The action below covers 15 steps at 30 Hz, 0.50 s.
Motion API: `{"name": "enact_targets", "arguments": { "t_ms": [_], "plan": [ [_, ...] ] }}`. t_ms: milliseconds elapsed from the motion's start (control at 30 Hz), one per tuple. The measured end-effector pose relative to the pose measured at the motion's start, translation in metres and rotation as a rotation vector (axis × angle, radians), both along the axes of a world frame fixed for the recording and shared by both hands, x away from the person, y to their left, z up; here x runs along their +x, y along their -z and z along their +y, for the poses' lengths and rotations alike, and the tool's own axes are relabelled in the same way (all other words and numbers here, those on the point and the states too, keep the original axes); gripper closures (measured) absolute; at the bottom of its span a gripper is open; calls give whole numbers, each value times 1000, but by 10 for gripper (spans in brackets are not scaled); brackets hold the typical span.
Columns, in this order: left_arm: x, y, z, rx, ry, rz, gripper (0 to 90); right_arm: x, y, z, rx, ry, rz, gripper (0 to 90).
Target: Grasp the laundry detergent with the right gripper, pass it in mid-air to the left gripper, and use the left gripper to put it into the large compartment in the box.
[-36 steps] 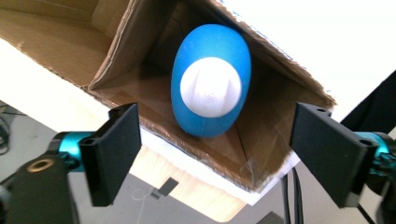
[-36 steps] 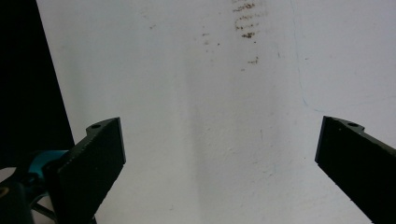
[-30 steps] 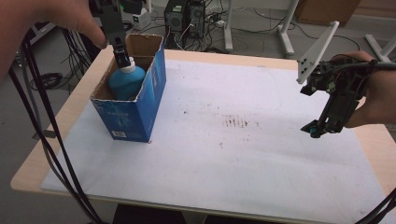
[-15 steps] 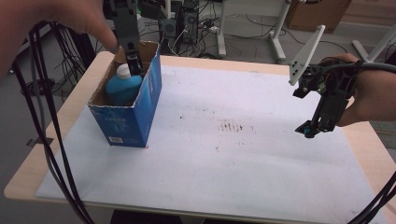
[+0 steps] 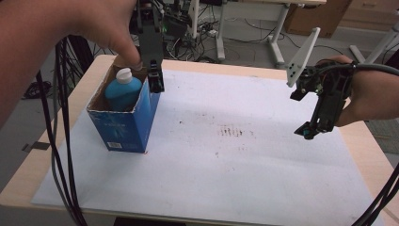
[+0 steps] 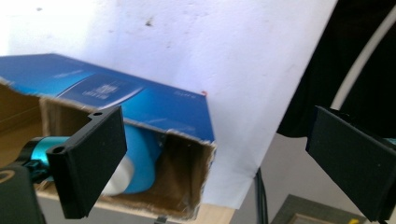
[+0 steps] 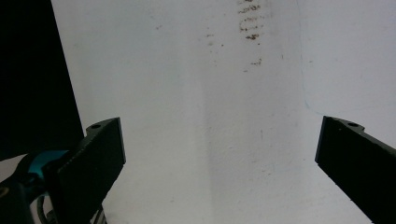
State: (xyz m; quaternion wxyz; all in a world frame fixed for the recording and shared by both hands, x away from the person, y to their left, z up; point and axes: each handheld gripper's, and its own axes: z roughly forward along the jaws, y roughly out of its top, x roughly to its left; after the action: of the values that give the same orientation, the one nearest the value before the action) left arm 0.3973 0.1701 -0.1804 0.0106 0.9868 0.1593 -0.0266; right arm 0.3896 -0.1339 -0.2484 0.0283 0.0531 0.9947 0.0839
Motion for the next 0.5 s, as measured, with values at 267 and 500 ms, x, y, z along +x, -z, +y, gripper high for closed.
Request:
{"name": "enact_targets", "arguments": {
  "t_ms": [267,500],
  "plan": [
    [1,6,-16,-11,48,4,33,1,-3,0,-10,-1,-1,6],
    [2,20,-35,-12,107,25,16,4,-2,1,-33,-14,17,6]
  ]
}}
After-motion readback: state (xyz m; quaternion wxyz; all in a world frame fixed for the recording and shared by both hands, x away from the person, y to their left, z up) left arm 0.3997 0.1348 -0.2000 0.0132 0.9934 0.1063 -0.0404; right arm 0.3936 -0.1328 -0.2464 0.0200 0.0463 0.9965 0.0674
